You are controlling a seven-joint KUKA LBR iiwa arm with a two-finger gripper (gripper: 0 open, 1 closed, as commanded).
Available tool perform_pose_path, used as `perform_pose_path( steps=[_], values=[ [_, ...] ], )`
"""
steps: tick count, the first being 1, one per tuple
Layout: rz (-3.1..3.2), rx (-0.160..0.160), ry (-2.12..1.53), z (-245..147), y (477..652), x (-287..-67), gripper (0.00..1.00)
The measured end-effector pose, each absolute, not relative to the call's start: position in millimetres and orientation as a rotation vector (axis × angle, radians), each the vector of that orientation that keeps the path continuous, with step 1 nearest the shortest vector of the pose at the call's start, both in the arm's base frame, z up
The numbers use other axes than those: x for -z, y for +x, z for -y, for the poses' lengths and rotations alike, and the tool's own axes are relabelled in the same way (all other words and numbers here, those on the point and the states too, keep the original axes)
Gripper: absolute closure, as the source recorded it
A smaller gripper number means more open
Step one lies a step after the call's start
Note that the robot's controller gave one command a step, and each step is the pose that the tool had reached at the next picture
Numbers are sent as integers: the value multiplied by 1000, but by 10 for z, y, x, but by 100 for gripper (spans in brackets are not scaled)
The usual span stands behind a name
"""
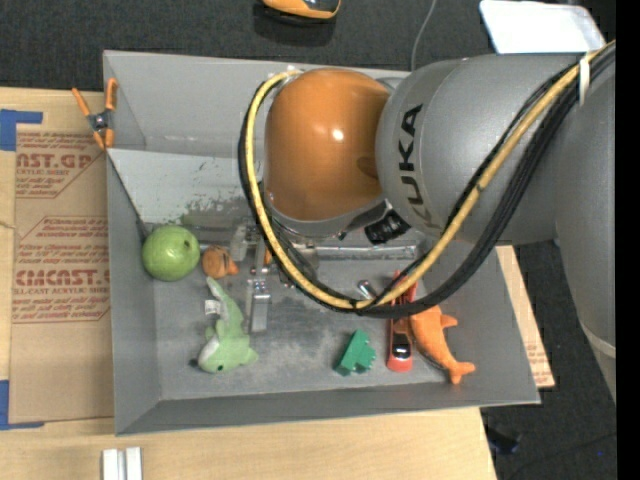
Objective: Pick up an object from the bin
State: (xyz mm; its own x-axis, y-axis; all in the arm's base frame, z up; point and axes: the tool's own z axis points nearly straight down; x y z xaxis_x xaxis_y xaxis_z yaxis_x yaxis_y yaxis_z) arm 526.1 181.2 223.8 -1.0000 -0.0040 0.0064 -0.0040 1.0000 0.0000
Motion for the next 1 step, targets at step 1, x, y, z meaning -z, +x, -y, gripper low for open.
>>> perform_pose_path(
  steps=[1],
  values=[
    [3143,2,2,-1799,5278,-2286,0]
  ],
)
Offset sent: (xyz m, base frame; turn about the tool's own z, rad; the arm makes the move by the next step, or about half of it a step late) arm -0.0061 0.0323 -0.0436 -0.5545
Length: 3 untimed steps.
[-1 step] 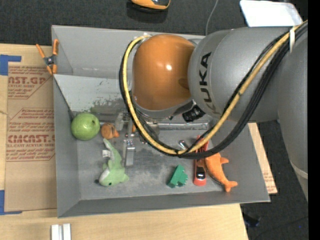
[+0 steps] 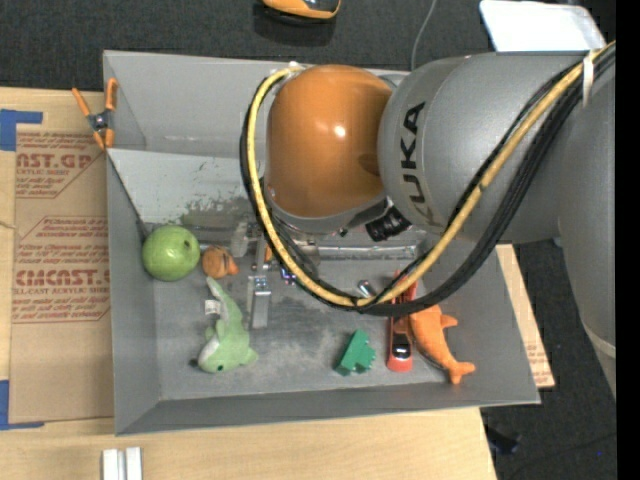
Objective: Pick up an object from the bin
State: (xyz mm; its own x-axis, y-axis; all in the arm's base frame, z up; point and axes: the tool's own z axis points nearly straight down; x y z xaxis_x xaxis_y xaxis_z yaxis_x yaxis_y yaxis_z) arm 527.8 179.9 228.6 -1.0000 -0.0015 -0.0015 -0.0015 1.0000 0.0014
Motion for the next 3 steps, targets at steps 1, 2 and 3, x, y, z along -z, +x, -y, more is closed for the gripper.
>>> perform_pose_path(
  steps=[1,2,3],
  values=[
    [-3103,-2,-464,-1979,5245,-2041,0],
    [-2962,-1,-1024,-2031,5363,-1924,0],
    [-2948,-3,-1055,-2046,5379,-1608,0]
  ],
)
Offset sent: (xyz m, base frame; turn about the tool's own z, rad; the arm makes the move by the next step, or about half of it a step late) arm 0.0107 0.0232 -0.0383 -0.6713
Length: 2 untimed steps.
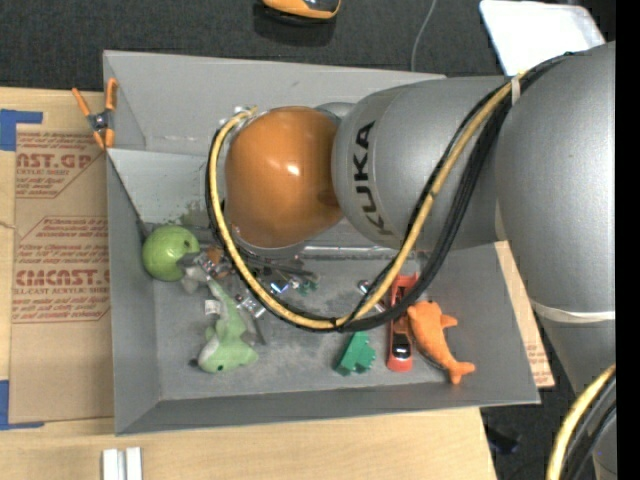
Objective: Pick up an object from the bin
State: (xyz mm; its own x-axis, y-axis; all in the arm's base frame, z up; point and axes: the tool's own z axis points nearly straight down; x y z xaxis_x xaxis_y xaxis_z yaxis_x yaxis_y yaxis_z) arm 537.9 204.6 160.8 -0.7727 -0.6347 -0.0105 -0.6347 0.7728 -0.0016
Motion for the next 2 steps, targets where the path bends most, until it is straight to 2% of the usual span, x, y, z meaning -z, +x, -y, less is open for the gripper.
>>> perform_pose_path(
  steps=[1,2],
  values=[
    [-2901,-7,-1162,-2054,5519,-721,100],
    [-2901,-7,-1162,-2055,5519,-724,100]
  ],
)
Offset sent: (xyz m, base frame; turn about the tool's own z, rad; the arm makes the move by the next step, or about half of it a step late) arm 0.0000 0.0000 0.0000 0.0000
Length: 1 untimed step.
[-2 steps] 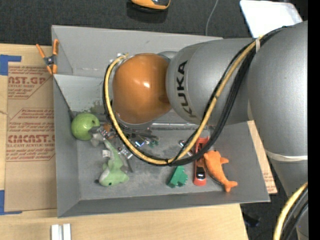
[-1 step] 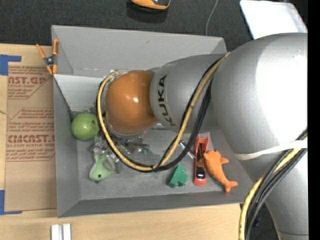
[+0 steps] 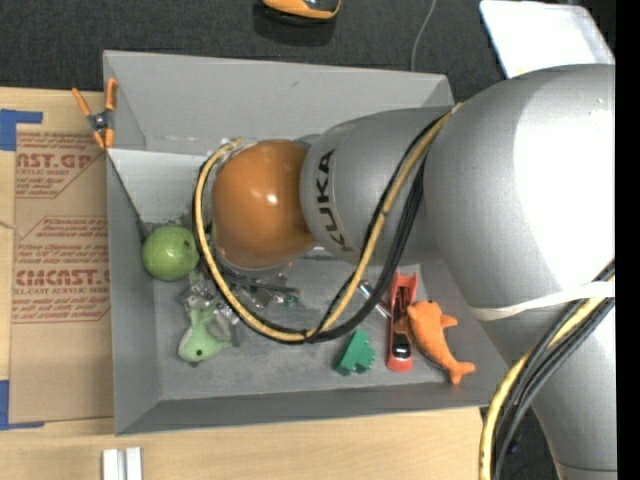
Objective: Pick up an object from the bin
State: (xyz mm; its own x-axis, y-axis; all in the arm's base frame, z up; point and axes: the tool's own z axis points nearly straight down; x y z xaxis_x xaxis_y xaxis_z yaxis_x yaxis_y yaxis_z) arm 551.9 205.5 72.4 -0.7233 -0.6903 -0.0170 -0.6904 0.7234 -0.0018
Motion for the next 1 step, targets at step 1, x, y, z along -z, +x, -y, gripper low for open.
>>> perform_pose_path(
  steps=[1],
  values=[
    [-2862,-10,-1247,-2118,5576,-1909,100]
  ],
)
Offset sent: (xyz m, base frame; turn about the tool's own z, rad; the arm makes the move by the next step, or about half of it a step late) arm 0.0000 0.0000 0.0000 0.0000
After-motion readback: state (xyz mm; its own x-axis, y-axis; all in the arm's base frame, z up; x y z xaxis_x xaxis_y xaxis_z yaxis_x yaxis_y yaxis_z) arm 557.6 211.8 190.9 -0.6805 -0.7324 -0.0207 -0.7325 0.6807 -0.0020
